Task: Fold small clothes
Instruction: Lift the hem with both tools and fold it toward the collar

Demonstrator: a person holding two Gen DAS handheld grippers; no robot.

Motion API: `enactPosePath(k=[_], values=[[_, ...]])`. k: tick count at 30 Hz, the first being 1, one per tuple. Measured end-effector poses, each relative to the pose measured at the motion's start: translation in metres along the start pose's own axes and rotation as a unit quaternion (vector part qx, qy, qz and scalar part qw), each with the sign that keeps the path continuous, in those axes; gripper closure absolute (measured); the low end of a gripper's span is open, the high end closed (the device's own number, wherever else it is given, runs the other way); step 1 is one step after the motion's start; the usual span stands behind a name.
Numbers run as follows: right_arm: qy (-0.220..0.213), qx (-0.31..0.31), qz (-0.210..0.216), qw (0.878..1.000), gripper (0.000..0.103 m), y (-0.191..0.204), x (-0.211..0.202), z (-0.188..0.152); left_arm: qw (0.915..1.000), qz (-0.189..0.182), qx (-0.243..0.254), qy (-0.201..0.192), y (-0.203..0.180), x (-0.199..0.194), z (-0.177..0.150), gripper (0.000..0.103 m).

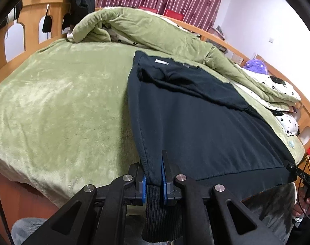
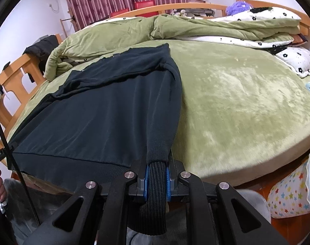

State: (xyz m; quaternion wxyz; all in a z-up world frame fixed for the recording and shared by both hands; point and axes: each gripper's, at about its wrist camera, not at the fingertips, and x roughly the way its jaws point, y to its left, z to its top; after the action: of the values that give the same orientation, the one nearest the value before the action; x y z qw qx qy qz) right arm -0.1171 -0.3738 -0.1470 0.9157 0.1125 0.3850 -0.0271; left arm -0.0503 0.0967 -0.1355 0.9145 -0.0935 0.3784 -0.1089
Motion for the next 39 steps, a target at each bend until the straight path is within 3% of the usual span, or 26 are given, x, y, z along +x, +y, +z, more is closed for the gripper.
enactPosePath(k=[6,16,25,39], values=[[-0.023,0.010,0.009,1.000,0.091,0.004,-0.035,0.001,0.9996,-0.008,0.002,-0.028,-0.009,-0.031,0.009,0.092],[-0.056,0.026,0.008,0.998,0.091,0.019,-0.065,0.044,0.9989,-0.013,-0.004,-0.044,-0.027,-0.044,0.053,0.092],[-0.074,0.034,0.010,0.997,0.091,0.014,-0.064,0.089,0.9988,0.005,0.002,-0.049,-0.040,-0.037,0.091,0.092],[-0.070,0.059,0.012,0.996,0.091,-0.001,-0.029,0.165,0.9987,0.020,0.002,-0.048,-0.060,-0.001,0.163,0.092]])
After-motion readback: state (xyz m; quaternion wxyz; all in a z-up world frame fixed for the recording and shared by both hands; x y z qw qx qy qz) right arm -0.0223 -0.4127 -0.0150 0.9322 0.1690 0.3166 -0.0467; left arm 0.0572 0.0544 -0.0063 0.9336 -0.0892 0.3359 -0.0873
